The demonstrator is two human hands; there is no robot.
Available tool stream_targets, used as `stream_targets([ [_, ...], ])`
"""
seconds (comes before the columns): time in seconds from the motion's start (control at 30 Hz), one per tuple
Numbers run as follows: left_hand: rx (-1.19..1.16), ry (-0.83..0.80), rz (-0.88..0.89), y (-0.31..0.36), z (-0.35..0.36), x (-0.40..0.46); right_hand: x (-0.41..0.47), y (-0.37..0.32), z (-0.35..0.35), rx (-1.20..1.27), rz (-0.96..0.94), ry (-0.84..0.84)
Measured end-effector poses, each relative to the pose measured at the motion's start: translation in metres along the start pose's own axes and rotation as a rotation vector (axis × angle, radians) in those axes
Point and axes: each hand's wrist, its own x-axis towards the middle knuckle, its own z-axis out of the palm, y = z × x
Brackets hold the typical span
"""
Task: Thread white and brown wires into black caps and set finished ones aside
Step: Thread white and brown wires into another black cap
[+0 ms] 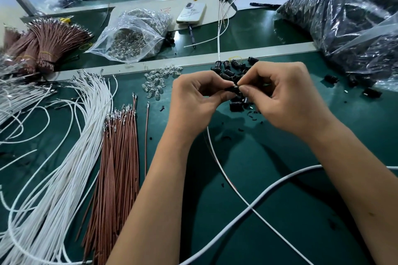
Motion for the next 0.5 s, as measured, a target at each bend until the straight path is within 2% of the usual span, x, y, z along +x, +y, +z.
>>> stream_targets([
  [0.2,-0.009,0.004,-0.024,-0.0013,0.0015,0.0004,0.0000,0.0011,0.0009,0.055,0.063,0.005],
  [0.5,0.043,0.034,0.058,-0.0024,0.0009,0.0021,0.0000,0.0013,0.0028,0.086,0.098,0.027],
])
